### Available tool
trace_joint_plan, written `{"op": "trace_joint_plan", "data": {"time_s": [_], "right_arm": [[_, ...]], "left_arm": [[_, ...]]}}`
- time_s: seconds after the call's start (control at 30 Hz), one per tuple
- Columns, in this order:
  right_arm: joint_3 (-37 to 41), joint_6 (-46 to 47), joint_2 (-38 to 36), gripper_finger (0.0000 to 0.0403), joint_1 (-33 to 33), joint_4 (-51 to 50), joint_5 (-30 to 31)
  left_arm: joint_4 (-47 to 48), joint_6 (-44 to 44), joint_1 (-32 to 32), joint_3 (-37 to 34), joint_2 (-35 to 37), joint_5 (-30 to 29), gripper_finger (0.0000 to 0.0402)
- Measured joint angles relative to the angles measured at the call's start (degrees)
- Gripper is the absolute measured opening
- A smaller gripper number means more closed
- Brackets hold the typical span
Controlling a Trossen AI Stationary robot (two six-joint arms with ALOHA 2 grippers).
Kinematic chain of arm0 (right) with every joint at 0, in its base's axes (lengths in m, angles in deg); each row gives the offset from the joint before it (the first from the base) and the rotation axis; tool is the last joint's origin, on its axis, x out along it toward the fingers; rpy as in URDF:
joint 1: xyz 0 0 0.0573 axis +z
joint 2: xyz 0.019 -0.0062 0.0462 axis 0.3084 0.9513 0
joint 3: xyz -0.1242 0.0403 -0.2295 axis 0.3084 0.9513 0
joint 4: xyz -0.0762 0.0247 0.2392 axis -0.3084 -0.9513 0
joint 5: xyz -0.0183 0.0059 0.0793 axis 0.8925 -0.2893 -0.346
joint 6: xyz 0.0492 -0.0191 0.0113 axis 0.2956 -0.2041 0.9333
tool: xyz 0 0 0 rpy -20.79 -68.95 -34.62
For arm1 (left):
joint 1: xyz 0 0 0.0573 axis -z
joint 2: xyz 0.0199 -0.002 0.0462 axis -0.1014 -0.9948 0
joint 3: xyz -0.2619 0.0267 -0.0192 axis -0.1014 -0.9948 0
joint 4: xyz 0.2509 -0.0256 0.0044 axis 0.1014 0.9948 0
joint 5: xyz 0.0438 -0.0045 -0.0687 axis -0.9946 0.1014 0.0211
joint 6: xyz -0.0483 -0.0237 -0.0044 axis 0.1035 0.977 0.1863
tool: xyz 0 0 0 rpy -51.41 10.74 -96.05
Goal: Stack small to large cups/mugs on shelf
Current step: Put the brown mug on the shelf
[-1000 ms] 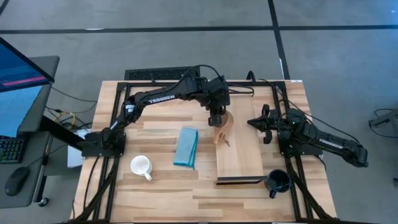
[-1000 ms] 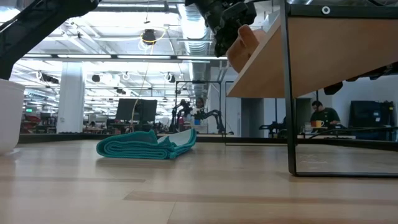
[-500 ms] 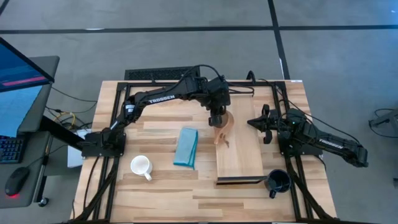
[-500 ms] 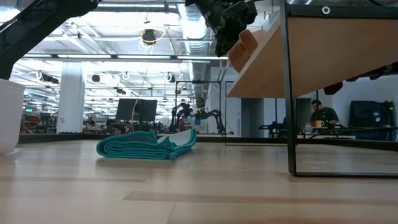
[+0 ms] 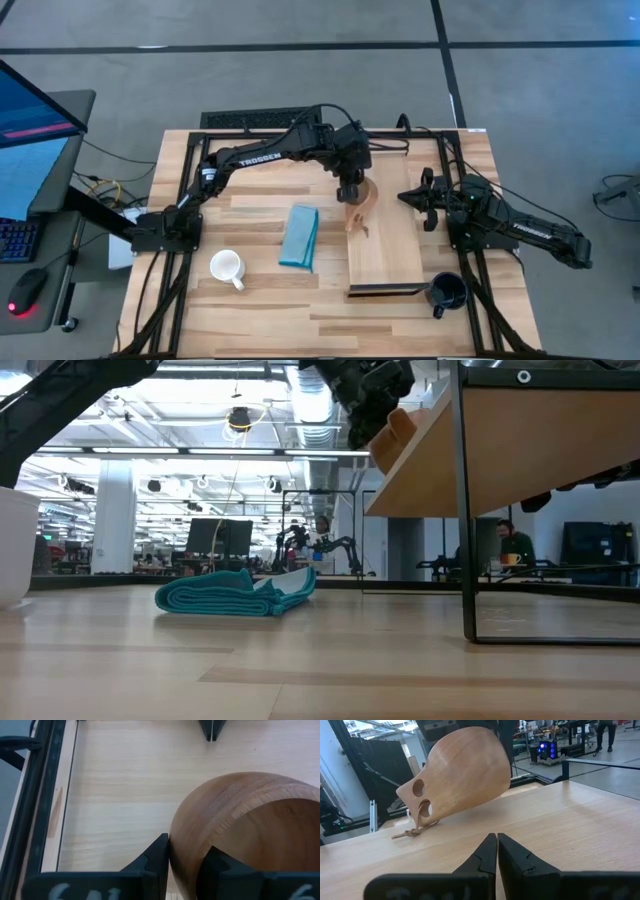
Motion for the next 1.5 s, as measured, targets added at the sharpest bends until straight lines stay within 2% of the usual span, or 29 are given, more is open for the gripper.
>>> {"op": "trace_joint_plan", "data": {"time_s": [0.1,0.37,0.53,0.77,1.13,1.5], "right_arm": [[0.0,0.0,0.0,0.0037,0.0,0.0,0.0],[0.0,0.0,0.0,0.0037,0.0,0.0,0.0],[0.0,0.0,0.0,0.0037,0.0,0.0,0.0],[0.0,0.0,0.0,0.0037,0.0,0.0,0.0],[0.0,0.0,0.4,0.0037,0.0,0.0,0.0],[0.0,0.0,0.5,0.0037,0.0,0.0,0.0]], "left_arm": [[-0.9,0.1,0.0,0.0,0.0,0.0,0.0062],[-1.2,0.1,0.0,0.0,0.0,-1.6,0.0118],[-1.7,-0.7,0.0,0.0,0.0,-1.7,0.0138],[-3.9,-3.2,0.0,0.0,-0.1,-1.7,0.0142],[-6.6,-4.5,0.3,0.1,-4.0,-0.2,0.0142],[-8.8,-9.3,0.5,0.8,-4.2,5.4,0.0142]]}}
